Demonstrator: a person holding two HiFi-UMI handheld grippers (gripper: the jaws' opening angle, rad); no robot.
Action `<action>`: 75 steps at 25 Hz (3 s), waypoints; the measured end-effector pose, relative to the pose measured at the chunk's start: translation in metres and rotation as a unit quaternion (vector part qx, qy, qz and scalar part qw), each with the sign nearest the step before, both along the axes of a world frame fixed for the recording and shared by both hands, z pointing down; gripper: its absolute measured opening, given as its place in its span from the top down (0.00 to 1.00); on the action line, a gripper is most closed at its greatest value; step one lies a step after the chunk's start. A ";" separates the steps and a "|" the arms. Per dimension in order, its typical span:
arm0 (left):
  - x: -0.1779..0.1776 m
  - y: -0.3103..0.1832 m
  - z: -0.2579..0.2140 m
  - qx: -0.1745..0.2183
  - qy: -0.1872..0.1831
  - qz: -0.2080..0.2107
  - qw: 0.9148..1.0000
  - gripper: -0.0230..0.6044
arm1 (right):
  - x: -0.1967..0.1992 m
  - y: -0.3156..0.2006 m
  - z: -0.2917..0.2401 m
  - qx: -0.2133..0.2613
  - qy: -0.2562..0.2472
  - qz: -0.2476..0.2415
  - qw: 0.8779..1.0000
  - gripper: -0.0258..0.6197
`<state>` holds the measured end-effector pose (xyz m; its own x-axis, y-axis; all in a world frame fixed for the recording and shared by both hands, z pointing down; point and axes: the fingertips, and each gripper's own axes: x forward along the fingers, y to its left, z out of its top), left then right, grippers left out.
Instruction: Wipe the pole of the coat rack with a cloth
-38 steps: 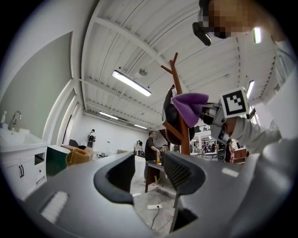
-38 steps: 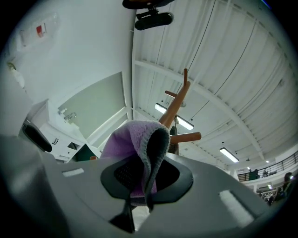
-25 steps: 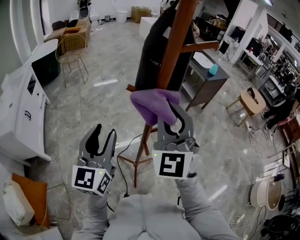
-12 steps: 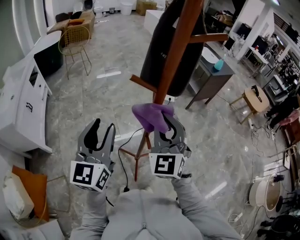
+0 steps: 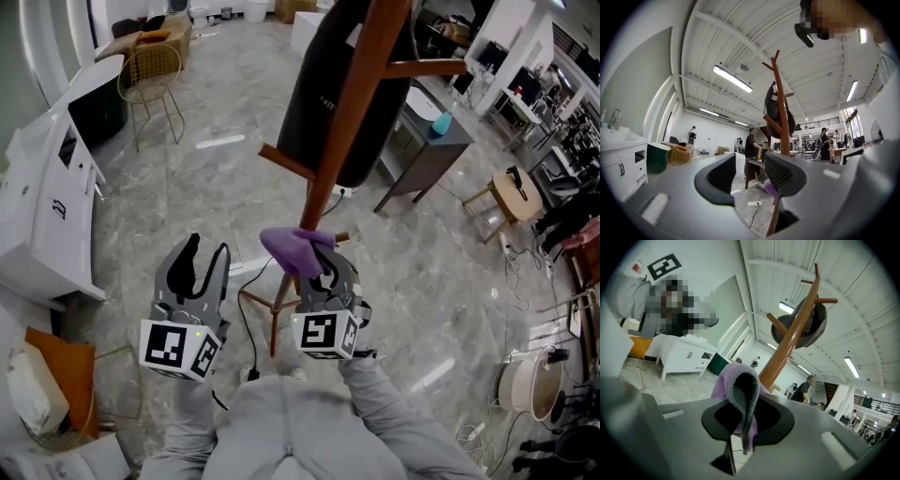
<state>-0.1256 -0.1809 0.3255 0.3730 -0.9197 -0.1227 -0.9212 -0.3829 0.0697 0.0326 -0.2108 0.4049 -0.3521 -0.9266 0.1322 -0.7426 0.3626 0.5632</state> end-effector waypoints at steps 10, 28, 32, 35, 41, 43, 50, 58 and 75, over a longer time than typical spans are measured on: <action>0.002 -0.003 0.001 0.000 0.002 0.003 1.000 0.64 | -0.004 0.014 0.027 -0.031 0.008 -0.012 0.999 0.89; -0.003 0.003 -0.010 0.013 0.006 0.006 1.000 0.64 | 0.000 0.074 -0.152 0.147 -0.080 -0.028 0.986 0.89; -0.010 0.004 -0.015 0.019 0.008 0.006 1.000 0.64 | -0.013 0.084 -0.222 0.223 -0.109 -0.044 0.968 0.89; -0.016 0.007 -0.017 0.024 0.010 0.007 1.000 0.64 | -0.024 0.082 -0.261 0.266 -0.113 -0.042 0.956 0.89; -0.033 0.010 -0.022 0.027 0.012 0.005 1.000 0.64 | -0.050 0.055 -0.284 0.259 -0.115 -0.023 0.959 0.89; -0.043 0.010 -0.019 0.027 0.016 0.004 1.000 0.64 | -0.057 0.037 -0.268 0.212 -0.095 0.009 0.973 0.89; -0.062 0.002 -0.011 0.018 0.024 0.013 0.999 0.64 | -0.060 0.003 -0.216 0.110 -0.065 0.054 0.990 0.89; -0.048 -0.011 -0.005 0.013 0.023 0.040 0.999 0.64 | -0.052 0.010 -0.188 0.088 -0.060 0.057 0.993 0.89; -0.031 -0.019 0.002 0.003 0.026 0.045 0.999 0.64 | -0.070 0.033 -0.187 0.102 -0.116 -0.025 0.988 0.89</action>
<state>-0.1565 -0.2002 0.3278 0.4466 -0.8822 -0.1494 -0.8784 -0.4640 0.1141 -0.0370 -0.1773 0.2183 -0.3968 -0.9063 -0.1456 -0.8444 0.2981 0.4451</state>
